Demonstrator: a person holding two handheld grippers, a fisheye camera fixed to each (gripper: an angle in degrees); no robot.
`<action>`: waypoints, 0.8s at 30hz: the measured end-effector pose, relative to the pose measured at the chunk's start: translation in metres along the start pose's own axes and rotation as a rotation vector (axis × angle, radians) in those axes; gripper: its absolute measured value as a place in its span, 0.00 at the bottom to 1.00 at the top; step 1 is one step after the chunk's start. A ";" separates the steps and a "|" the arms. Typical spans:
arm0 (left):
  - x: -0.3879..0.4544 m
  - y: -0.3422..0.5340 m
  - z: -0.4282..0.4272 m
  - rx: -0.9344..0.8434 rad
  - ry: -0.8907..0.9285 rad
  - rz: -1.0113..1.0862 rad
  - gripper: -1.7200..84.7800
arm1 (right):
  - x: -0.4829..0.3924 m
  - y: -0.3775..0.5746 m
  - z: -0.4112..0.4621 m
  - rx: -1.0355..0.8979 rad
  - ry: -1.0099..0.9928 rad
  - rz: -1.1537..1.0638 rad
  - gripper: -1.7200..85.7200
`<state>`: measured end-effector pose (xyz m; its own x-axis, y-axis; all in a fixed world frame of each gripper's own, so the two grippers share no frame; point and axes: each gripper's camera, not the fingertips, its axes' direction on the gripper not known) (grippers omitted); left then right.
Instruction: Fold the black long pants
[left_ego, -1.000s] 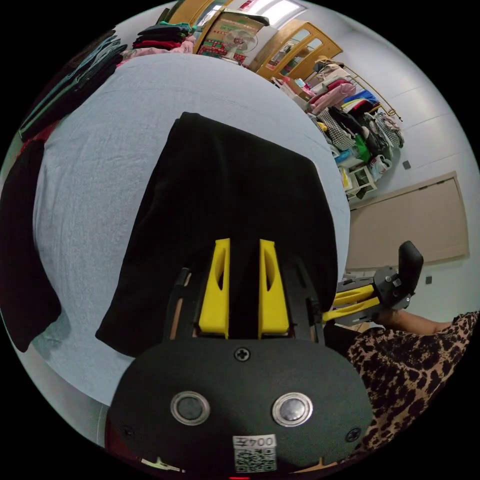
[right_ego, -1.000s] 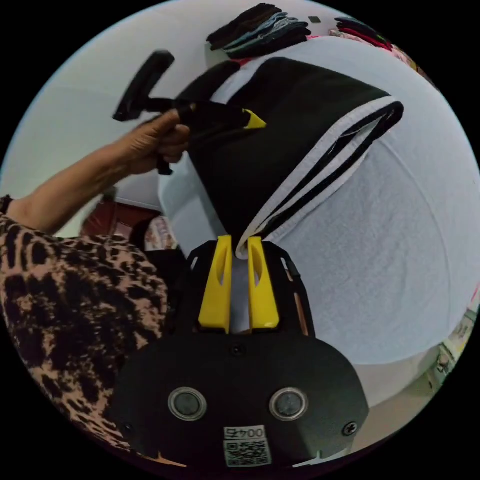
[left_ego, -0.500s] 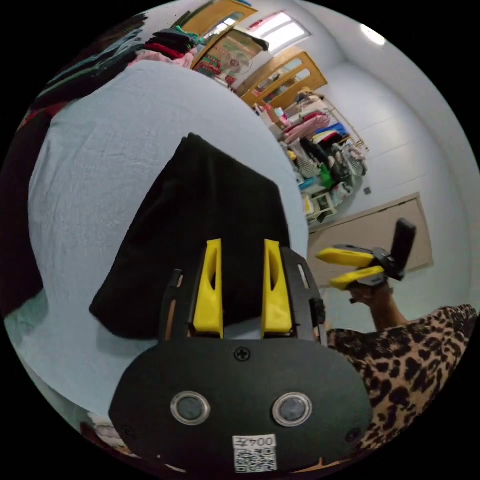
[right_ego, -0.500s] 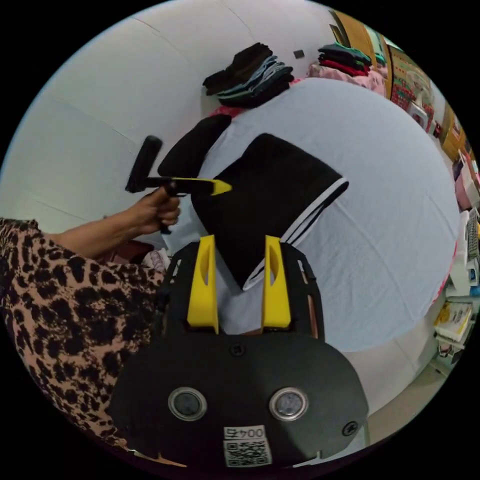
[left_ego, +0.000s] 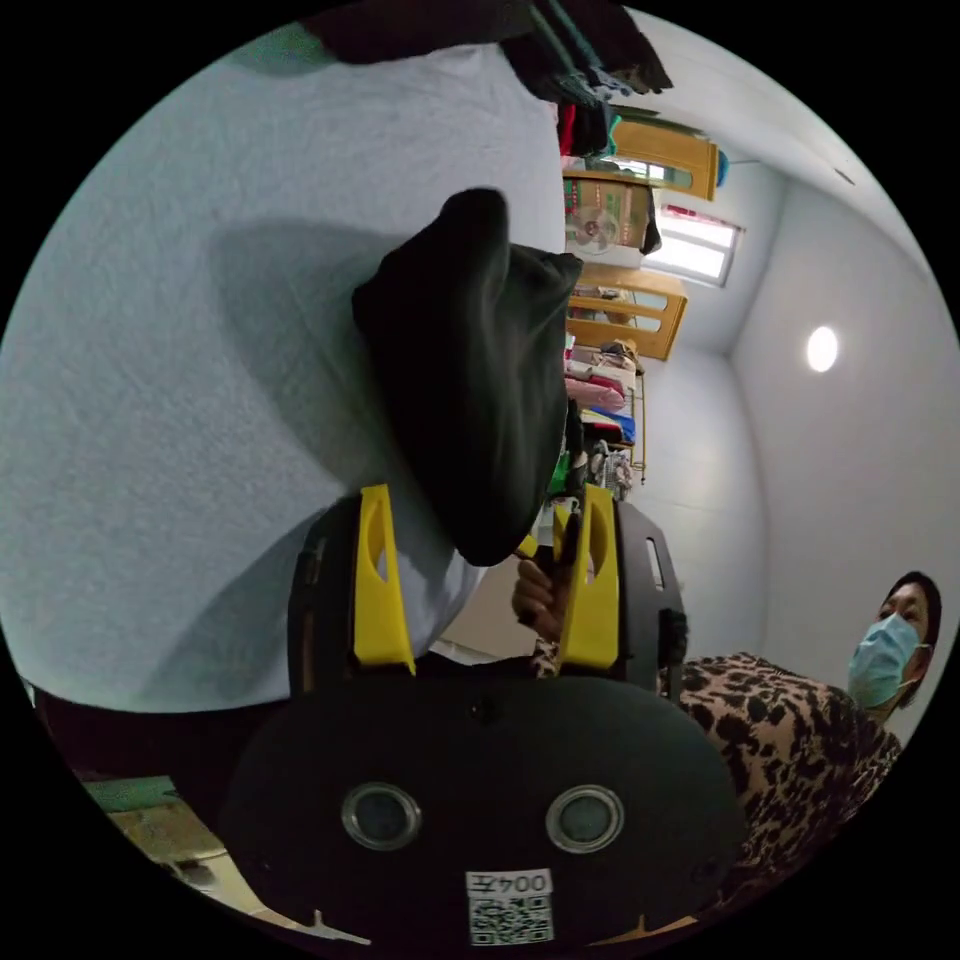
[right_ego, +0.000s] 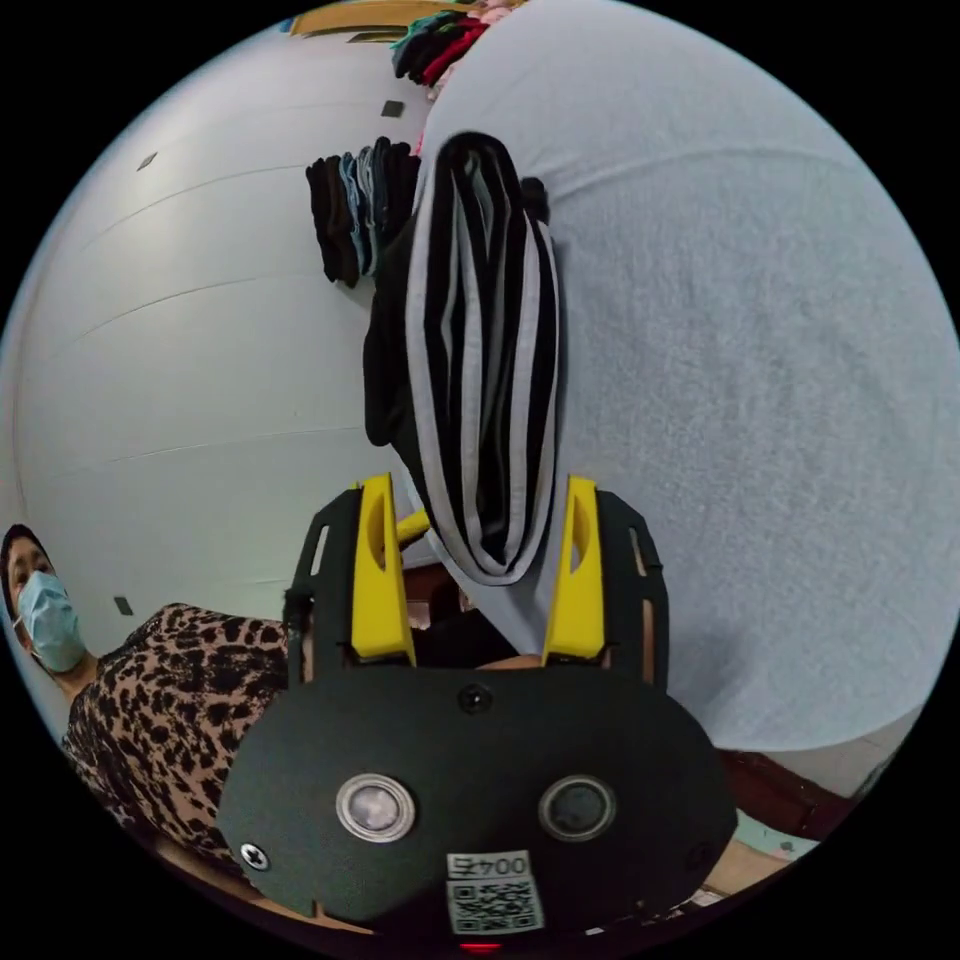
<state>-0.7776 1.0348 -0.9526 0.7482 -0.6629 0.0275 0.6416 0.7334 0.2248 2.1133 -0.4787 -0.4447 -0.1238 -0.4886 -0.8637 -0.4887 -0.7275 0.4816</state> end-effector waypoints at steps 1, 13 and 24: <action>-0.006 0.000 0.010 -0.005 0.029 -0.029 0.30 | 0.007 -0.004 0.012 -0.023 -0.016 0.008 0.25; 0.000 0.027 0.080 0.054 0.120 -0.128 0.34 | -0.009 -0.054 0.064 -0.109 -0.181 0.110 0.15; 0.042 0.042 0.185 0.067 0.157 -0.120 0.19 | 0.023 -0.077 0.113 -0.058 -0.263 0.161 0.25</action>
<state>-0.7509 1.0101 -0.7616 0.6874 -0.7097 -0.1544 0.7191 0.6353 0.2815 2.0507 -0.3799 -0.5183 -0.4181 -0.4642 -0.7809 -0.3955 -0.6808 0.6165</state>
